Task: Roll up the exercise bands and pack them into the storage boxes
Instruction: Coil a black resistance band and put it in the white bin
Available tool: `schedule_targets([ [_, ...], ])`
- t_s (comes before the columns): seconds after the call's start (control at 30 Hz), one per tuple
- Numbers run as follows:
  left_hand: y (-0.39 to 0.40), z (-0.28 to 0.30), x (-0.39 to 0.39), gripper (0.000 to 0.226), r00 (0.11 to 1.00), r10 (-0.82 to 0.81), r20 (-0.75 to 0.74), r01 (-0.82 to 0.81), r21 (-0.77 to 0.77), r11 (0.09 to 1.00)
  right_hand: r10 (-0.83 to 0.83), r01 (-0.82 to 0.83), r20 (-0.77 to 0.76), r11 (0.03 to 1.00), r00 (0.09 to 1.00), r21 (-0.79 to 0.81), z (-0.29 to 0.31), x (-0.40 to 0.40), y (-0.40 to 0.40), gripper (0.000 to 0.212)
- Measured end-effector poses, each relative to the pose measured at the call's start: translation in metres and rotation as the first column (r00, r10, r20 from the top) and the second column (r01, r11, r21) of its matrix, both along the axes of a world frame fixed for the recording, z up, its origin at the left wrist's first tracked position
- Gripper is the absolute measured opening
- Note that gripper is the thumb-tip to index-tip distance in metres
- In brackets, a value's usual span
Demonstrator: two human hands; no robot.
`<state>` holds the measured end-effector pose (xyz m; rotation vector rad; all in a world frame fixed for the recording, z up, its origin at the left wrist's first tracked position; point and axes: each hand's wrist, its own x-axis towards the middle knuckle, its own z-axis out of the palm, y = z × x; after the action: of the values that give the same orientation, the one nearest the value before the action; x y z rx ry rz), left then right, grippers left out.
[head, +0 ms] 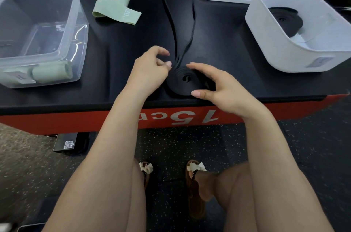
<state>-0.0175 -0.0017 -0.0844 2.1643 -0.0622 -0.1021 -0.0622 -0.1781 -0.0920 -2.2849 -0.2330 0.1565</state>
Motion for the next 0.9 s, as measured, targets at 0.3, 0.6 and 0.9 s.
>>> schedule_targets([
  [0.3, 0.0, -0.002, 0.0, 0.026, 0.998, -0.063, -0.002, 0.063, 0.075, 0.995, -0.172, 0.176, 0.071, 0.982, 0.983, -0.062, 0.004, 0.001, -0.006, 0.07],
  [0.6, -0.004, -0.006, 0.003, 0.033, 0.997, -0.064, 0.04, 0.061, 0.08, 0.995, -0.149, 0.148, 0.014, 0.962, 0.989, -0.23, 0.022, -0.013, 0.009, 0.053],
  [0.9, -0.007, -0.007, 0.004, 0.035, 0.998, -0.058, 0.004, 0.058, 0.049, 0.997, -0.251, 0.389, 0.318, 0.761, 0.914, -0.518, -0.005, -0.021, 0.065, 0.102],
])
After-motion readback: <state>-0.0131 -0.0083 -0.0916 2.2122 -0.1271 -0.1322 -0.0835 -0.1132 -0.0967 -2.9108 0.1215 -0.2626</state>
